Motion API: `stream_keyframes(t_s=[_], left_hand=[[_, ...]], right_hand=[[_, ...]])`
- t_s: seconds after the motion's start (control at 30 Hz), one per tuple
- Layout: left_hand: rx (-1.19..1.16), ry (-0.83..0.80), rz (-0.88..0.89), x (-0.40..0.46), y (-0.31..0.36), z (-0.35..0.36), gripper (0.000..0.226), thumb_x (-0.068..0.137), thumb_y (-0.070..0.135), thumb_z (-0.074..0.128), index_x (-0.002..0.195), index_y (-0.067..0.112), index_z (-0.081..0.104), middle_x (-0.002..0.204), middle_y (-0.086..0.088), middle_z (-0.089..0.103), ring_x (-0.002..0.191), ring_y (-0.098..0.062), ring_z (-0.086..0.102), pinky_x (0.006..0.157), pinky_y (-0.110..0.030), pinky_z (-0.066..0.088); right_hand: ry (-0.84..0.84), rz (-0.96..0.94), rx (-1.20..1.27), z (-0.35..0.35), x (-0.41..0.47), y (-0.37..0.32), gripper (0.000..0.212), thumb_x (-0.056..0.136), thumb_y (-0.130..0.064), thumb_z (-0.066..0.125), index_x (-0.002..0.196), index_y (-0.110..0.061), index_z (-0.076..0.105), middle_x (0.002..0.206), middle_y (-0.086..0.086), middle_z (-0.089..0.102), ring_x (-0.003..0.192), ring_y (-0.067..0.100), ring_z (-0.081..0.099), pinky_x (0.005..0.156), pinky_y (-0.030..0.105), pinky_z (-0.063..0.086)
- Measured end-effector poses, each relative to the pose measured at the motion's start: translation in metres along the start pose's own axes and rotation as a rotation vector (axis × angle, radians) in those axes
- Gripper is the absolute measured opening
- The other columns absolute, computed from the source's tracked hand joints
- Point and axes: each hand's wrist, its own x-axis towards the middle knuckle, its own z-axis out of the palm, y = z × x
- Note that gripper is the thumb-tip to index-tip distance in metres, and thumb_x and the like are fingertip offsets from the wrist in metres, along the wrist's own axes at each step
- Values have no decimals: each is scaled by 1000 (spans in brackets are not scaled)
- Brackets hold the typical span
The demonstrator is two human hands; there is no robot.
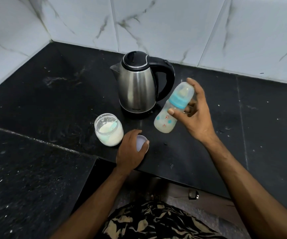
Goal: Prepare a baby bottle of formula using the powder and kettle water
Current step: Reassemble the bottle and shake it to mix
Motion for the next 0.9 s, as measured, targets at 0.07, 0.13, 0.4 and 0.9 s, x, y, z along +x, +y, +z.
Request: stream_keyframes(t_s=[0.07, 0.13, 0.4, 0.9], left_hand=[[-7, 0, -3, 0, 0, 0, 54, 89, 52, 54, 125, 13, 59, 127, 0, 61, 118, -14, 54, 103, -20, 38], [-13, -1, -5, 0, 1, 0, 53, 88, 50, 56, 125, 12, 59, 126, -1, 61, 118, -15, 53, 103, -18, 35], [-16, -12, -1, 0, -4, 2, 53, 85, 45, 62, 124, 10, 59, 126, -3, 61, 117, -15, 53, 103, -19, 36], [-27, -12, -35, -1, 3, -1, 58, 87, 54, 53, 128, 13, 58, 130, 1, 60, 122, -14, 52, 105, -24, 39]], right_hand=[[147, 64, 219, 3, 3, 2, 77, 84, 1, 72, 145, -19, 29, 107, -7, 68, 93, 15, 68, 80, 38, 60], [251, 153, 370, 8, -2, 5, 73, 85, -8, 73, 143, -26, 32, 111, 9, 66, 96, 23, 67, 74, 43, 60], [2, 231, 225, 13, -15, 16, 74, 79, -4, 74, 139, -25, 36, 107, 1, 66, 89, 12, 70, 70, 29, 59], [363, 338, 410, 11, -5, 27, 64, 90, -17, 69, 143, -24, 35, 90, -4, 72, 83, 19, 70, 63, 38, 58]])
